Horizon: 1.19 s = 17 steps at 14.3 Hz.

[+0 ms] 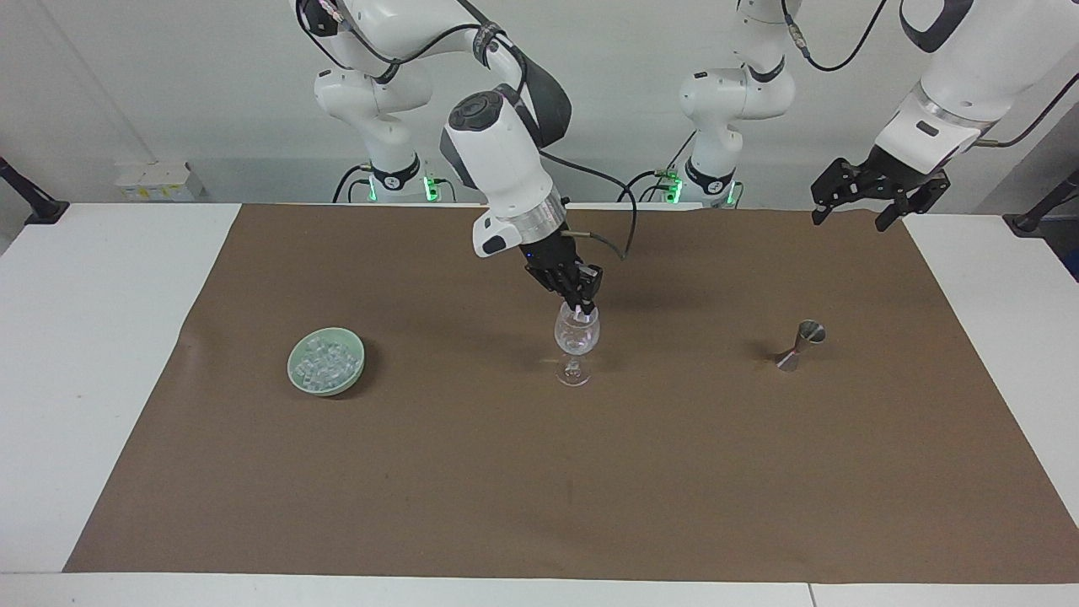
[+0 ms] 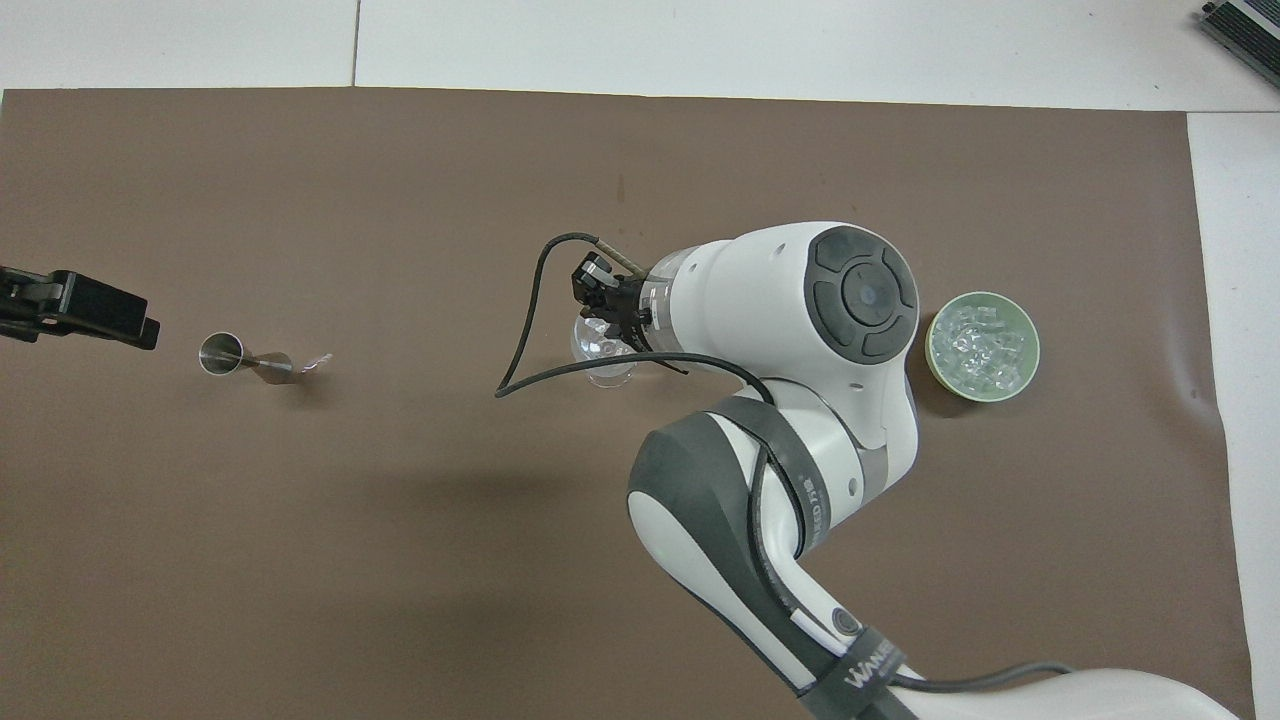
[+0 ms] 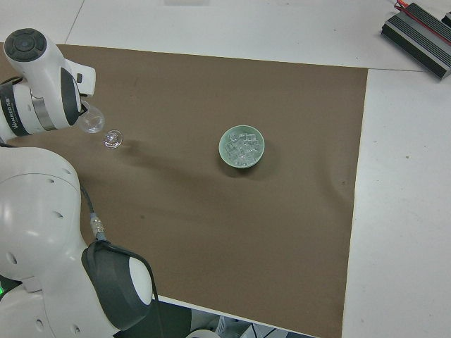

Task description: Pour wine and add ice with both arms

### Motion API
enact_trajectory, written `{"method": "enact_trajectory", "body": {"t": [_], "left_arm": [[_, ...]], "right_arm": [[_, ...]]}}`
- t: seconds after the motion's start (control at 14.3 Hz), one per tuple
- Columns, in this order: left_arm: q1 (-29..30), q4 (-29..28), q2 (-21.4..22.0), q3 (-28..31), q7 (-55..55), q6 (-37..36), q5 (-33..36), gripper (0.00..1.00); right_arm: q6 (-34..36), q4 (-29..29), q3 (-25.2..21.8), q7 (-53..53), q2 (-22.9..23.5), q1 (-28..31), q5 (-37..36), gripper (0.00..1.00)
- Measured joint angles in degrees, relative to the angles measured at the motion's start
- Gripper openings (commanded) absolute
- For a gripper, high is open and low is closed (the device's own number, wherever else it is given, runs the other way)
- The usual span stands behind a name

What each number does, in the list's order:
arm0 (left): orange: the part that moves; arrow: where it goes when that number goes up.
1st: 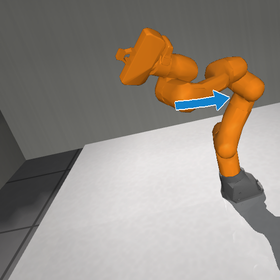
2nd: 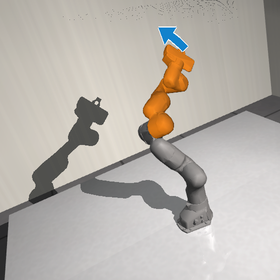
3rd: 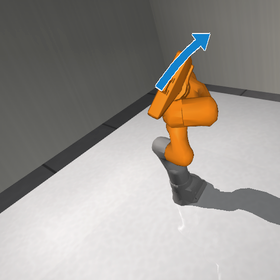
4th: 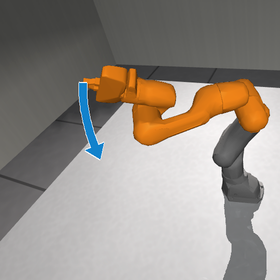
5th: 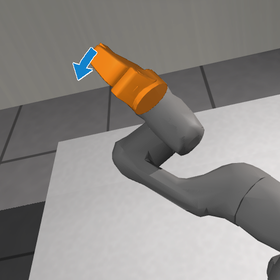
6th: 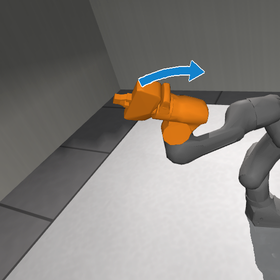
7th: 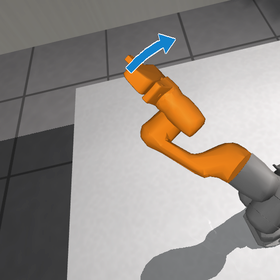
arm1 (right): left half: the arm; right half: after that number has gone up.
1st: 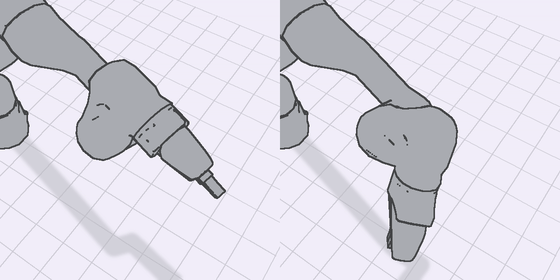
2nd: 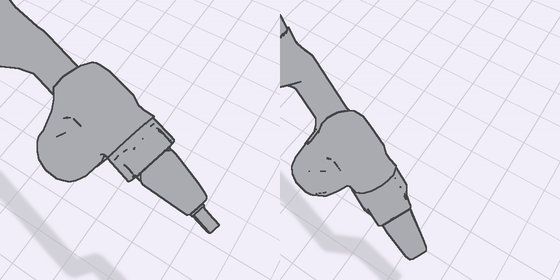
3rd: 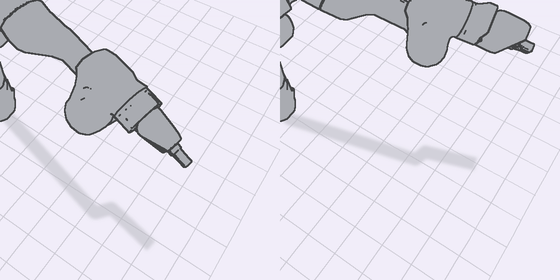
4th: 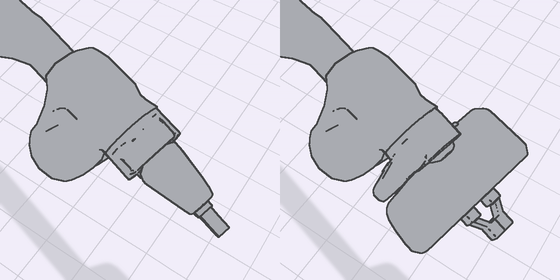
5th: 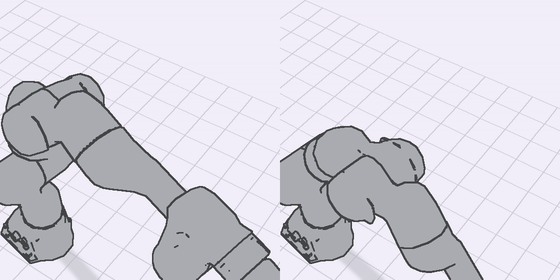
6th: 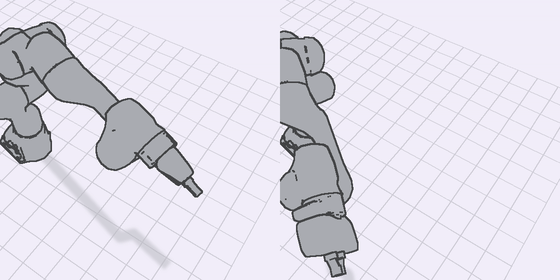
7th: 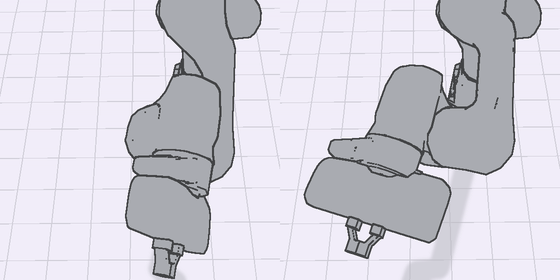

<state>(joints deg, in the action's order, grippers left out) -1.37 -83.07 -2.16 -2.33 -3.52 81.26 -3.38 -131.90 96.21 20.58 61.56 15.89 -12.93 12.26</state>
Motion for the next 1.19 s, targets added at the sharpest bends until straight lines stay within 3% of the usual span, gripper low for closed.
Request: {"method": "enact_trajectory", "body": {"t": [0.21, 0.28, 0.49, 0.7, 1.19], "left_arm": [[0.01, 0.0, 0.12, 0.24, 0.0, 0.0, 0.0, 1.0], [0.05, 0.0, 0.15, 0.32, 0.0, 0.0, 0.0, 1.0], [0.26, 0.0, 0.19, 0.68, 0.0, 0.0, 0.0, 1.0], [0.27, 0.0, 0.19, 0.8, 0.0, 0.0, 0.0, 1.0], [0.27, 0.0, 0.19, 0.8, 0.0, 0.0, 0.01, 1.0]], "right_arm": [[0.14, 0.0, -0.06, 0.0, -0.07, 0.0, -0.01, 0.79], [0.14, 0.0, -0.16, 0.0, -0.2, 0.0, -0.02, 1.0], [0.32, -0.1, -0.6, -0.11, -1.43, 0.29, -2.26, 1.0], [4.88, -0.17, -0.95, -3.01, -4.7, 2.7, -7.24, 1.0], [23.08, -0.29, -1.75, -33.02, -14.92, 19.1, -8.51, 1.0]]}}
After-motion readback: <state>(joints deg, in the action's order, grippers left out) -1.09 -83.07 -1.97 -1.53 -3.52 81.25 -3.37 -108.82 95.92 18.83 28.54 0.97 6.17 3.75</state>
